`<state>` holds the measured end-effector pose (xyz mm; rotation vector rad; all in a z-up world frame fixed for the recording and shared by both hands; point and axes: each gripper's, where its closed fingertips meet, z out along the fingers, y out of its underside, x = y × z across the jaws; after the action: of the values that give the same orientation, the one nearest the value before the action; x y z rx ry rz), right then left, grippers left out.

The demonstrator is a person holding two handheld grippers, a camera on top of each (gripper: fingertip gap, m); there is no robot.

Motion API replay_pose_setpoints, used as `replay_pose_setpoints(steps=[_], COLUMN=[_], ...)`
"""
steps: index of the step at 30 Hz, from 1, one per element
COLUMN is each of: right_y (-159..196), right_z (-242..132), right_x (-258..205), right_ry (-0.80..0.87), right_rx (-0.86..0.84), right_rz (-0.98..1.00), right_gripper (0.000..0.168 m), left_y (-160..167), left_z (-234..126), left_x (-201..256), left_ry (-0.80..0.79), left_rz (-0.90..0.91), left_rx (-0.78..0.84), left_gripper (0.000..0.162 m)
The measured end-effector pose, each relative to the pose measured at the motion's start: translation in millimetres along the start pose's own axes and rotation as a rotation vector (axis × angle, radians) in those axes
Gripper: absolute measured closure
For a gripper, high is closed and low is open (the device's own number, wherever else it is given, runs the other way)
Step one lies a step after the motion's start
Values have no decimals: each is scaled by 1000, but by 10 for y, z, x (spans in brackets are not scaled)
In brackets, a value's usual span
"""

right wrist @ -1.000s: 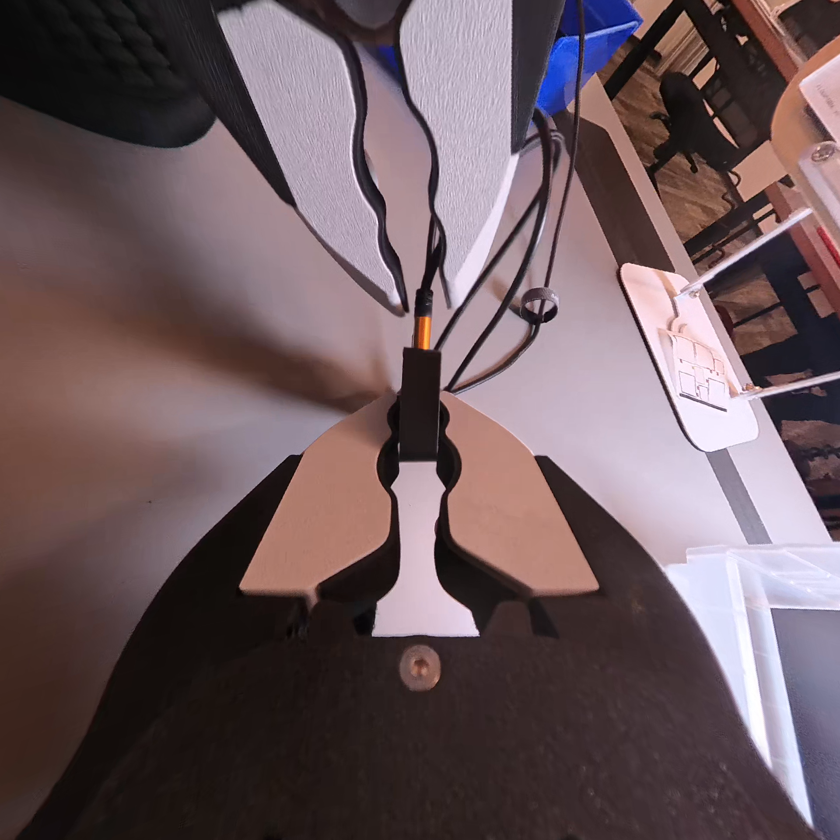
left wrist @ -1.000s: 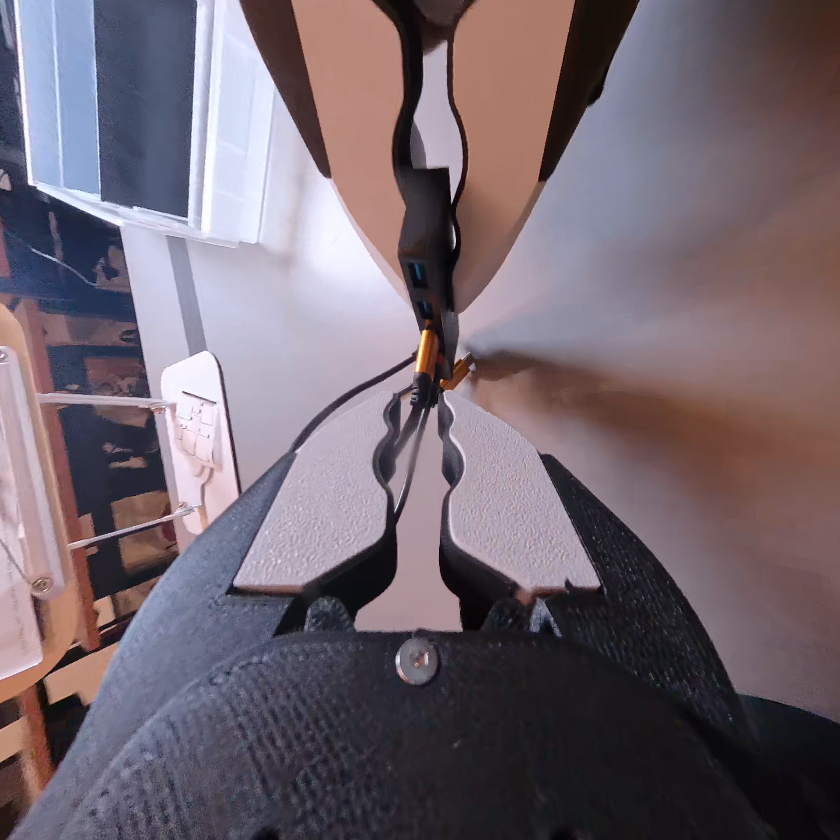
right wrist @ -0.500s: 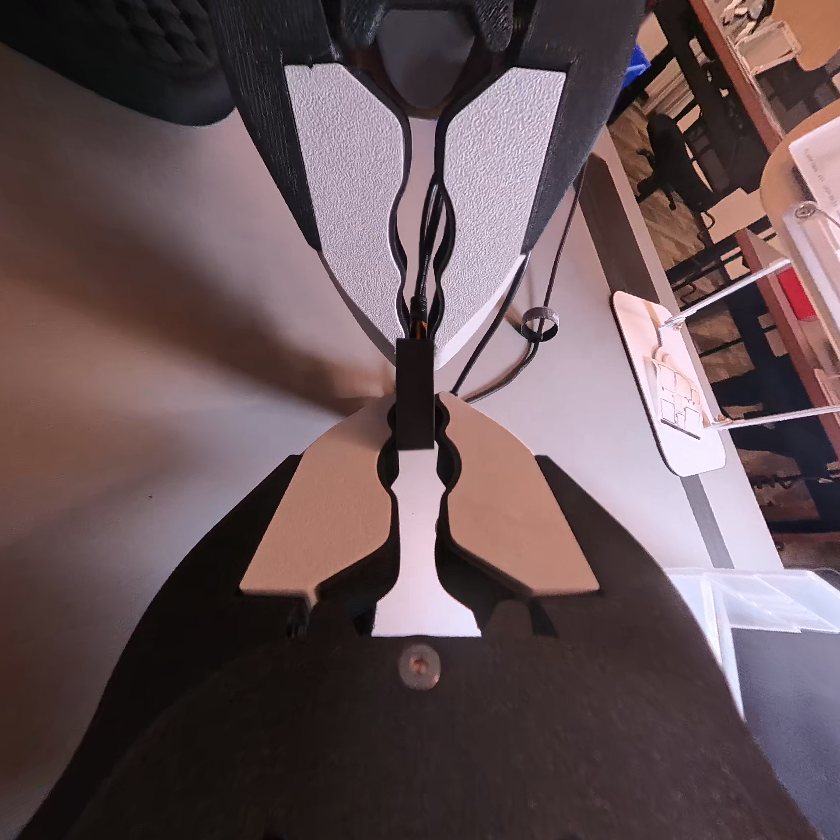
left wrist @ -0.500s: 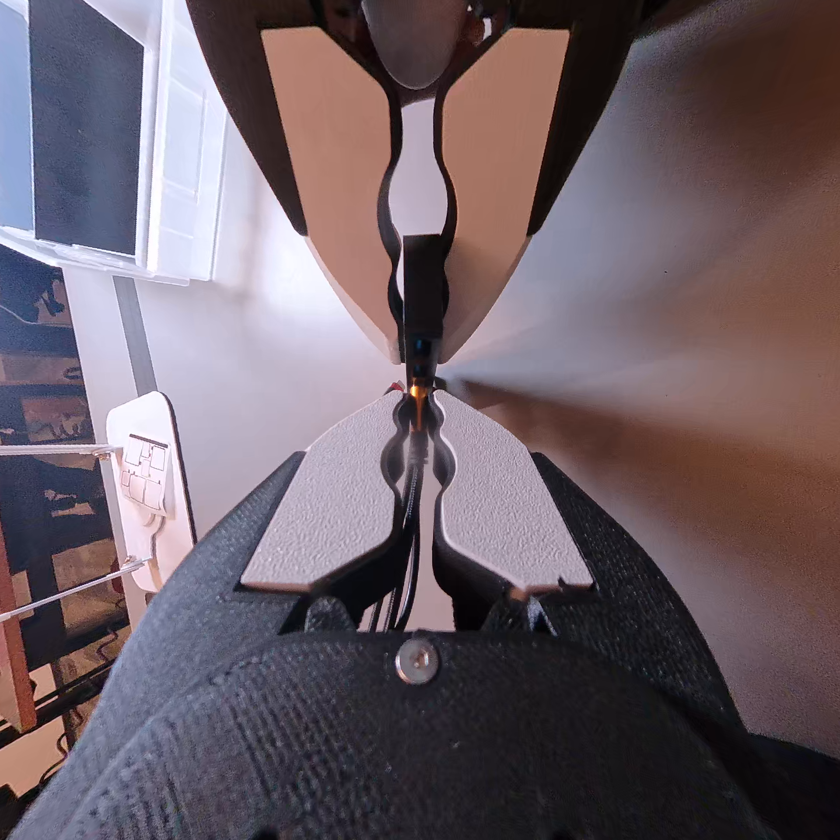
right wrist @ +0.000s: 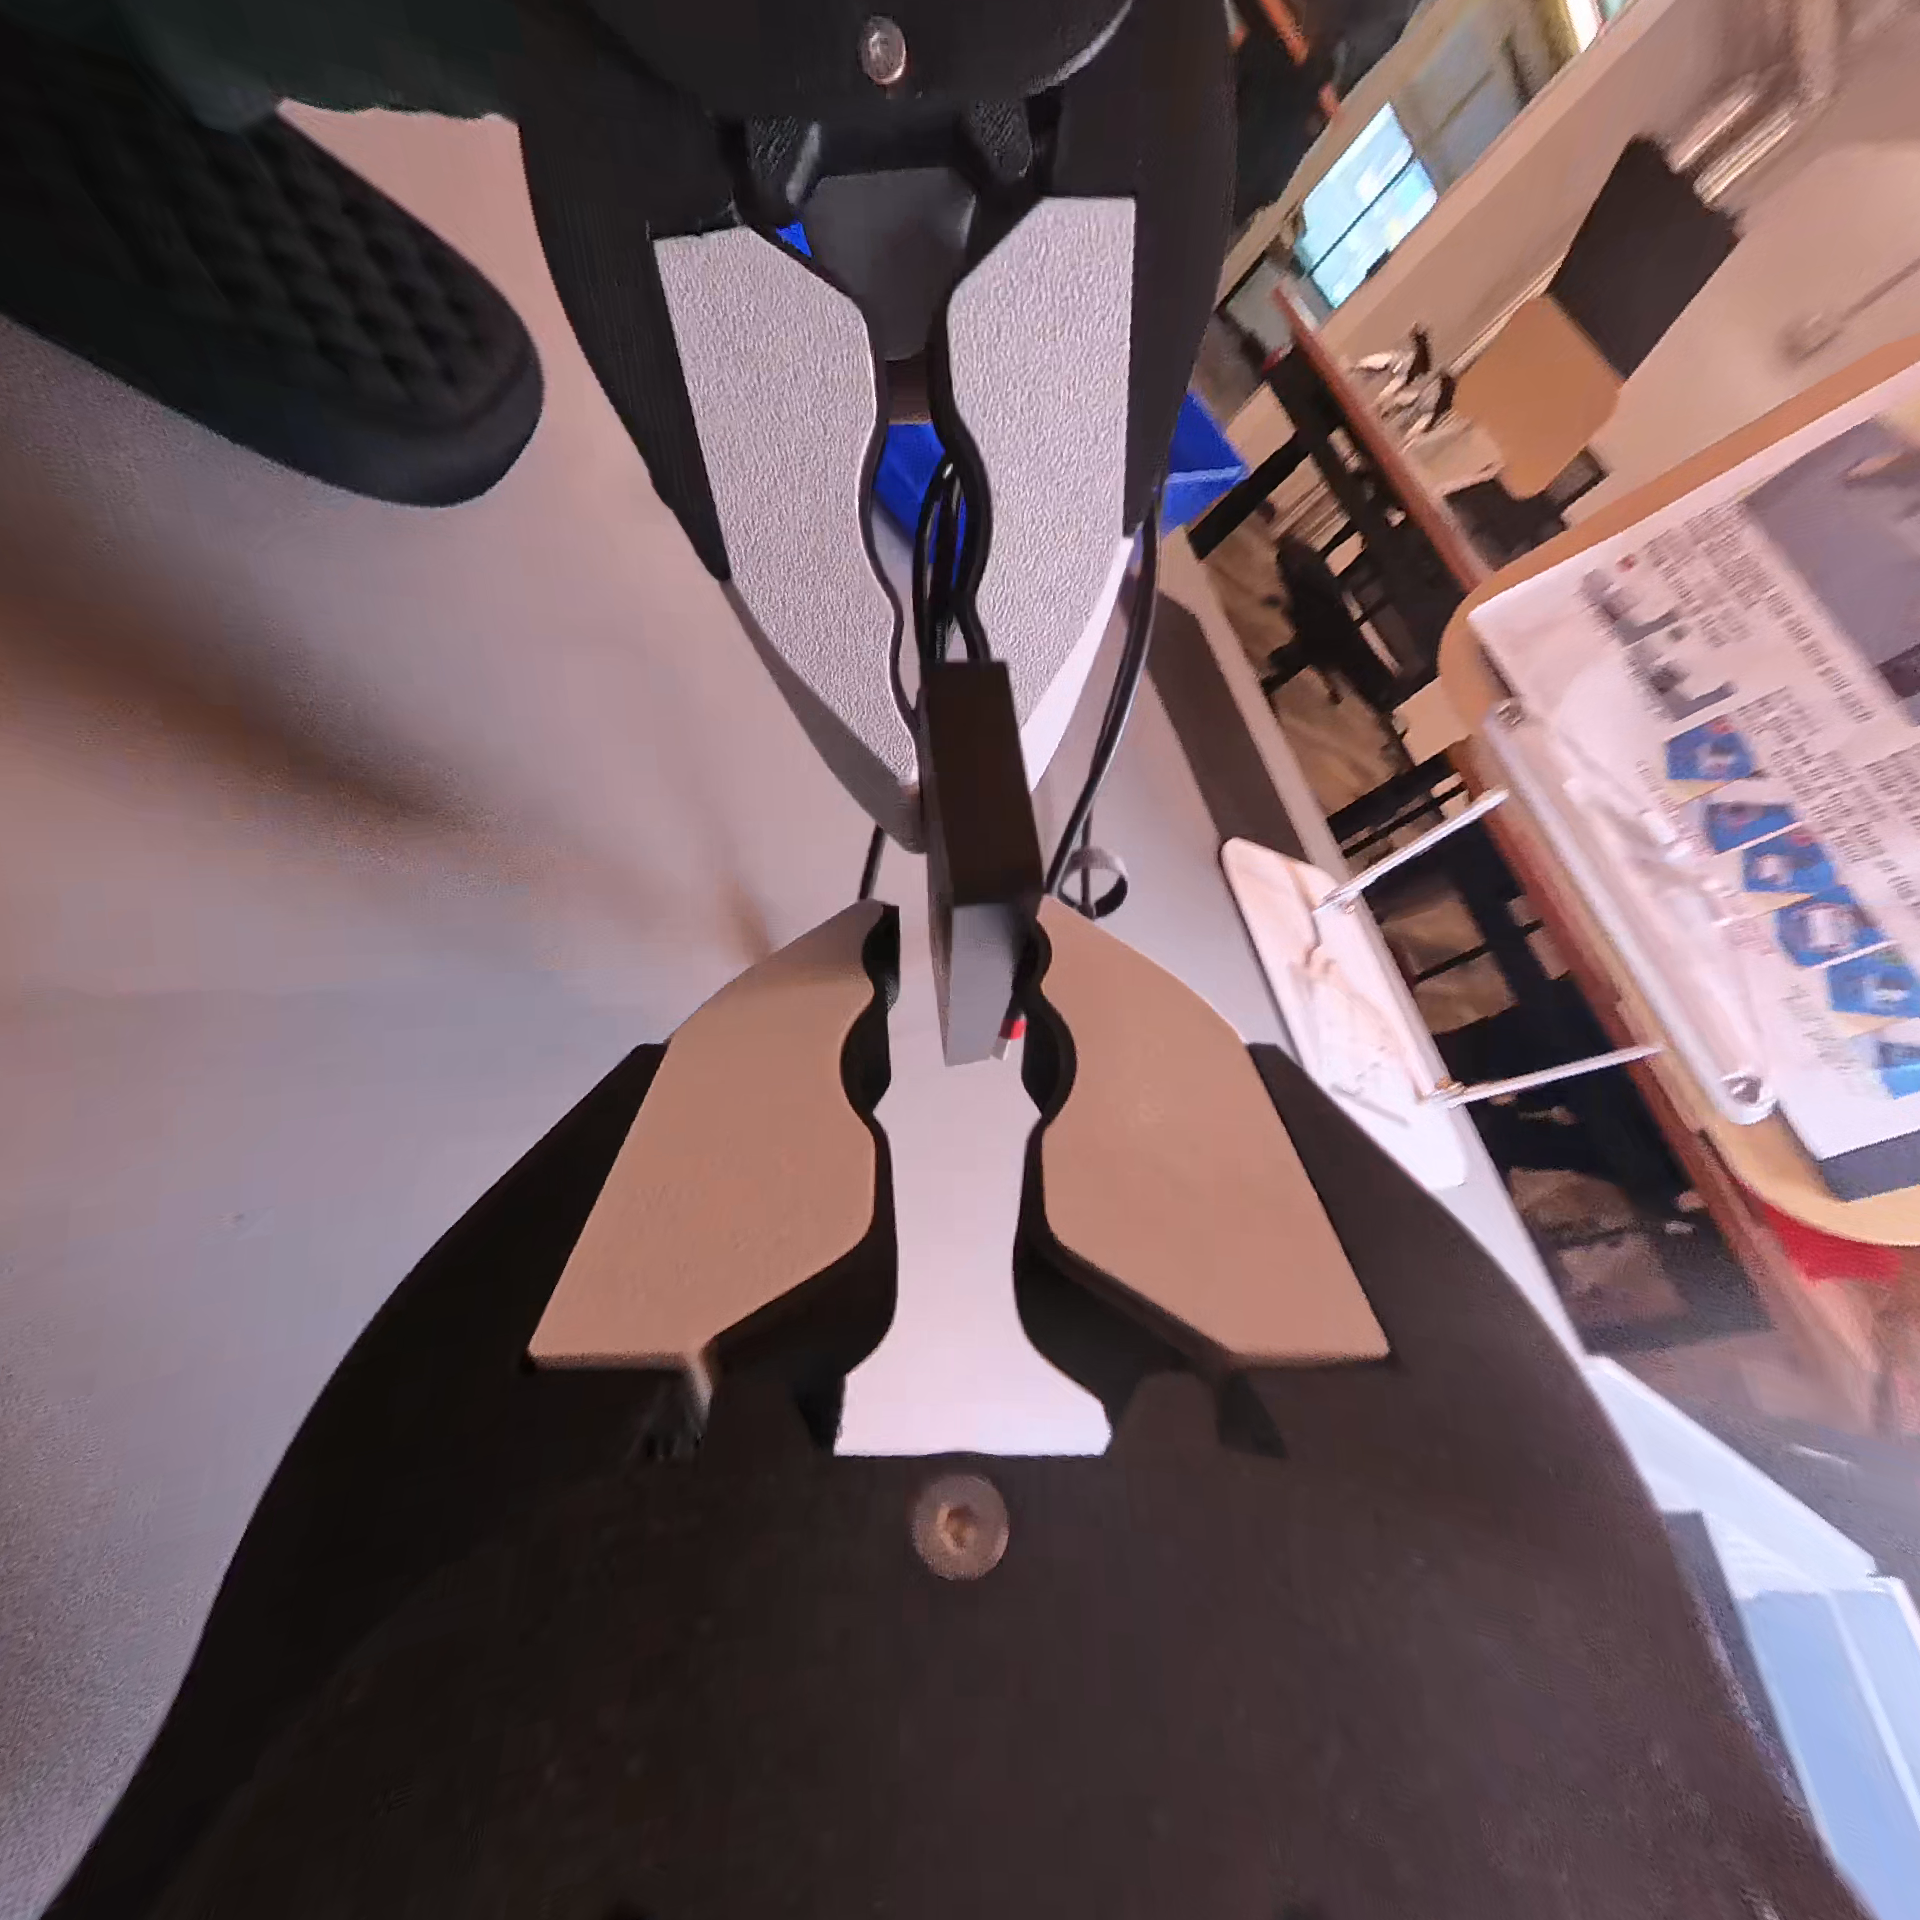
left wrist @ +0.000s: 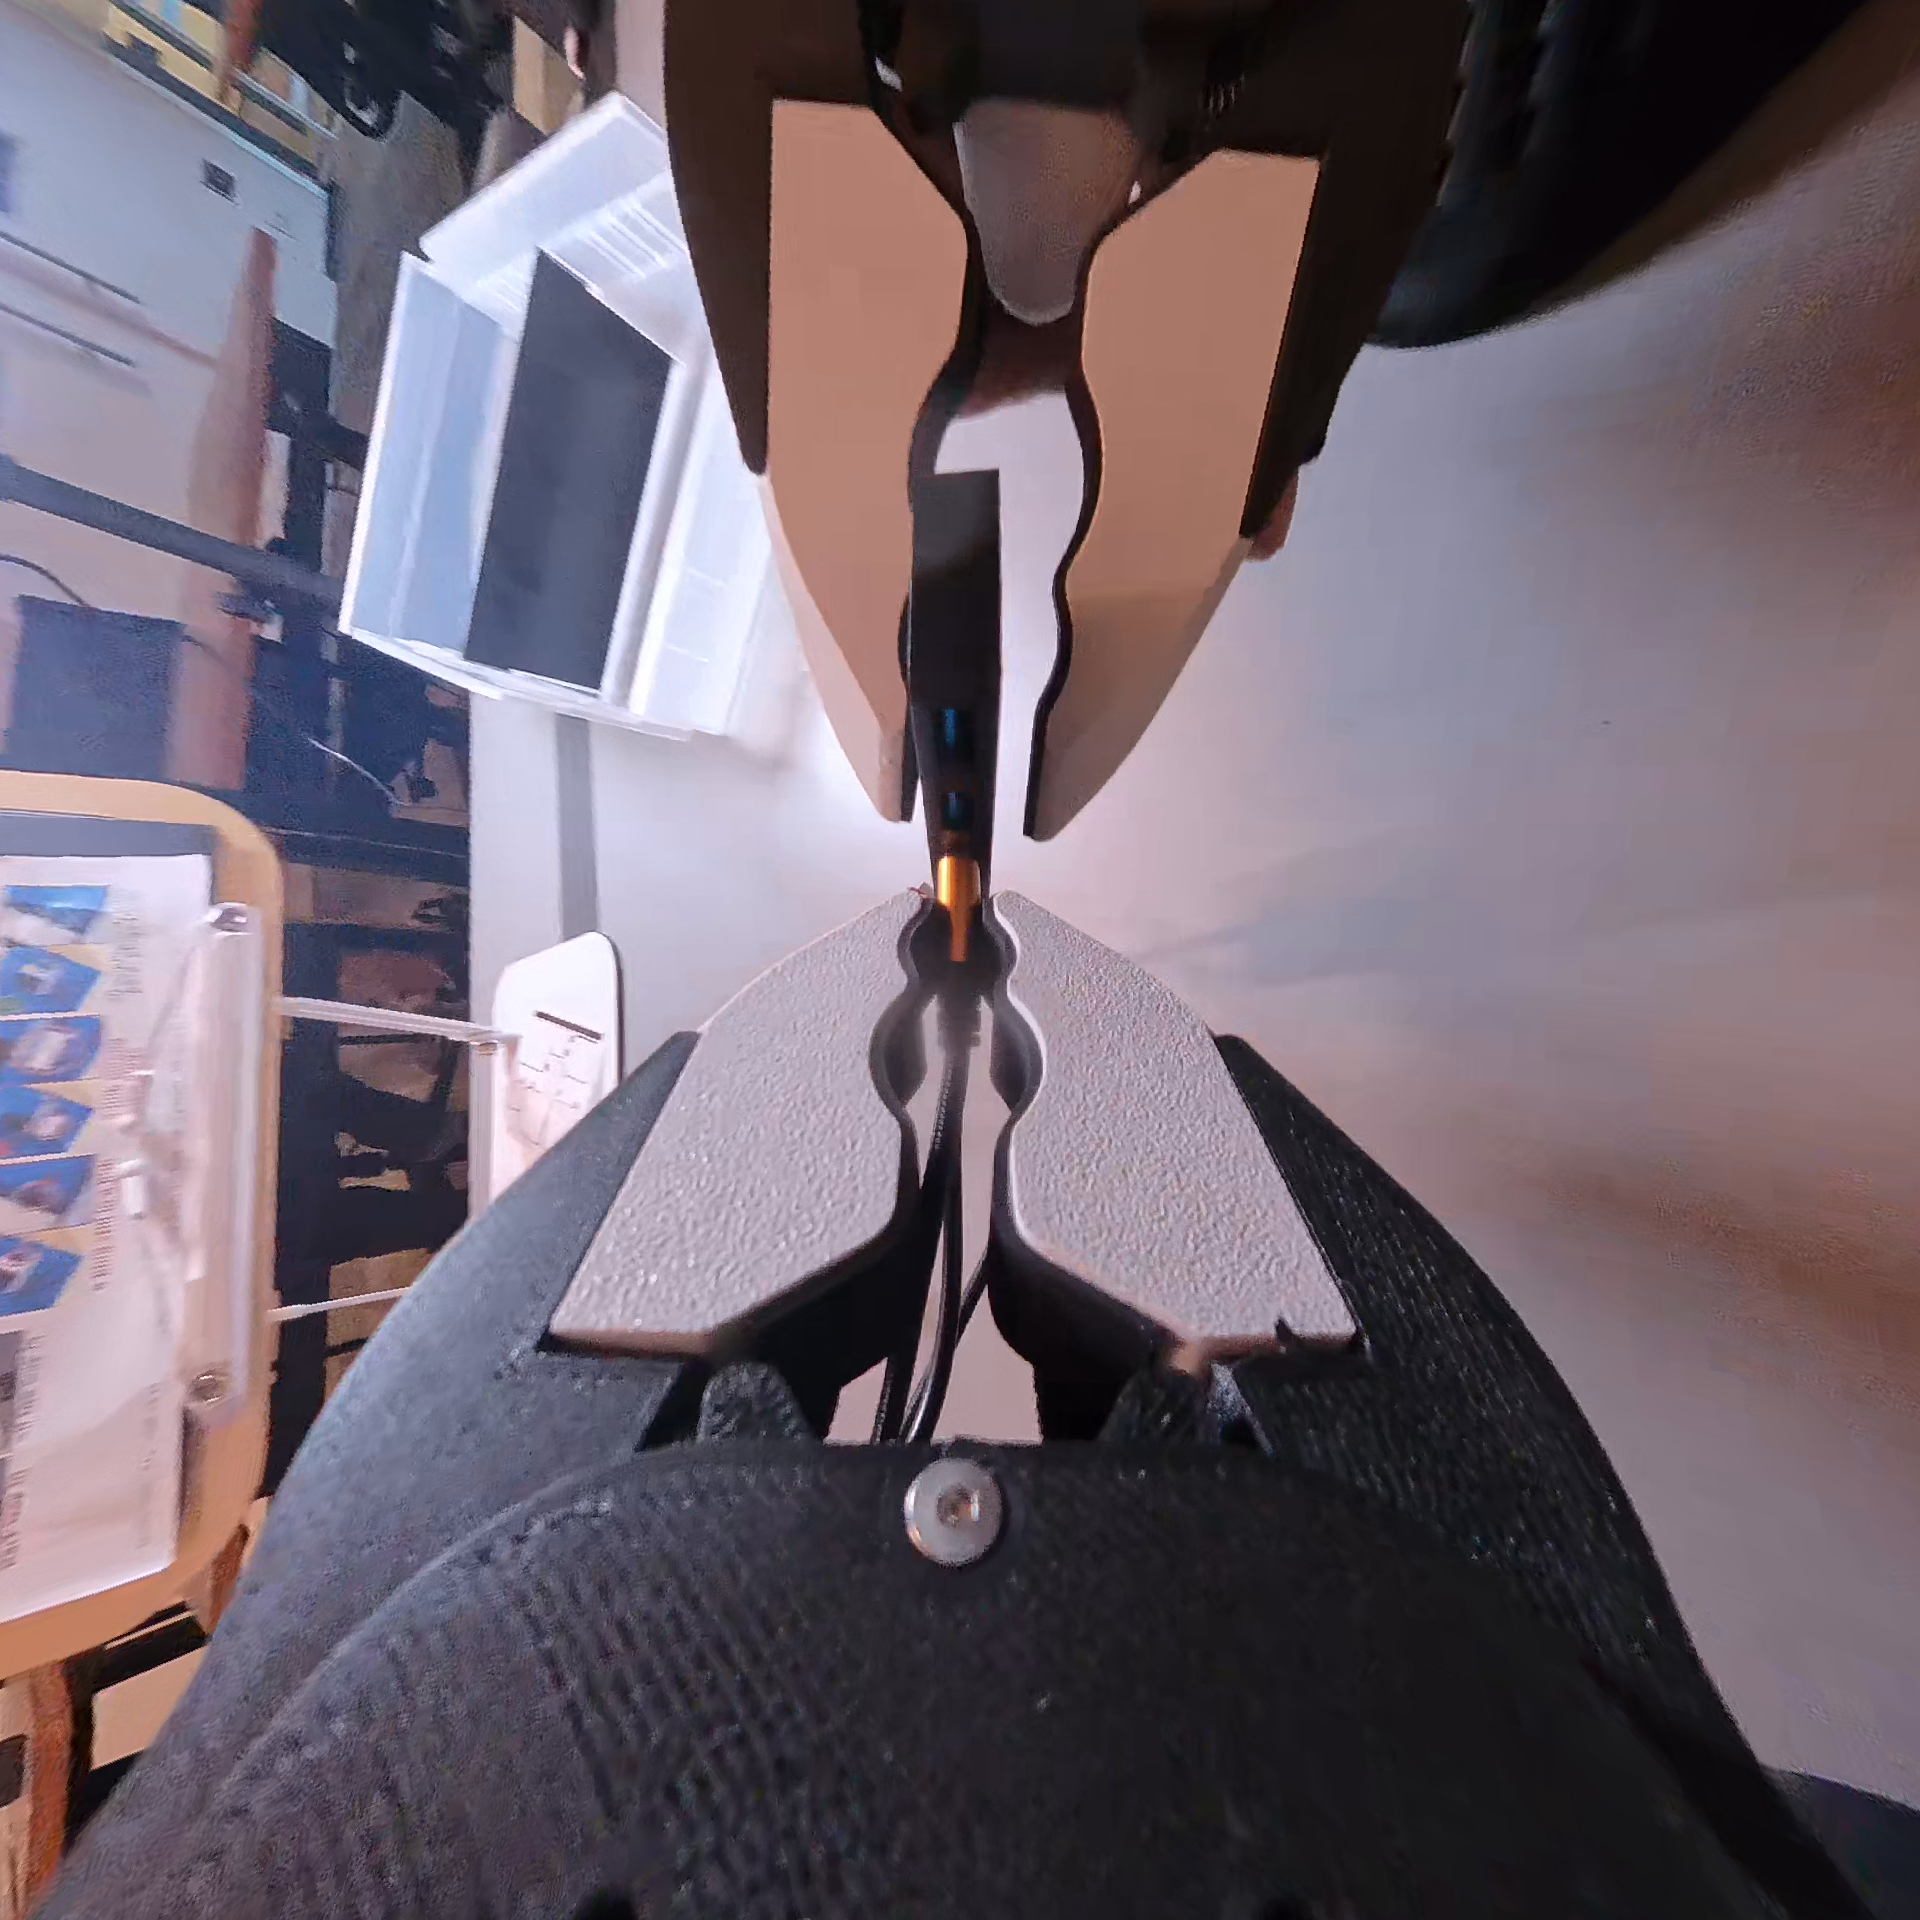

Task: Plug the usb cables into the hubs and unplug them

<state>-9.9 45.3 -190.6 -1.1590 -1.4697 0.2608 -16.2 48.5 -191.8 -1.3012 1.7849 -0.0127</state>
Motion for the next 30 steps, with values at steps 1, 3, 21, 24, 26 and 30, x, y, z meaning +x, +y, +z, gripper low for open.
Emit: replay_pose_setpoints(steps=[1,3,21,24,26,30], right_y=[-55,-180,-353,-264,-231,-206], right_z=[-2,-3,114,157,165,112], right_x=[32,94,29,-3,-7,51], right_ry=[6,16,-126,-118,-121,-103], right_rx=[25,68,1,-62,-79,-111], right_rz=[-17,-53,-193,-255,-253,-223], right_gripper=[147,148,156,156,154,156], left_y=[-37,-97,-11,63,75,80], left_z=[-35,-92,-284,-219,-199,-237], left_x=[-32,-87,-60,-25,-21,-83], left_ry=[-14,-47,-97,-80,-77,-116], left_rz=[8,32,-6,4,6,55], left_rx=[6,12,35,10,1,-54], left_gripper=[155,155,154,154,154,154])
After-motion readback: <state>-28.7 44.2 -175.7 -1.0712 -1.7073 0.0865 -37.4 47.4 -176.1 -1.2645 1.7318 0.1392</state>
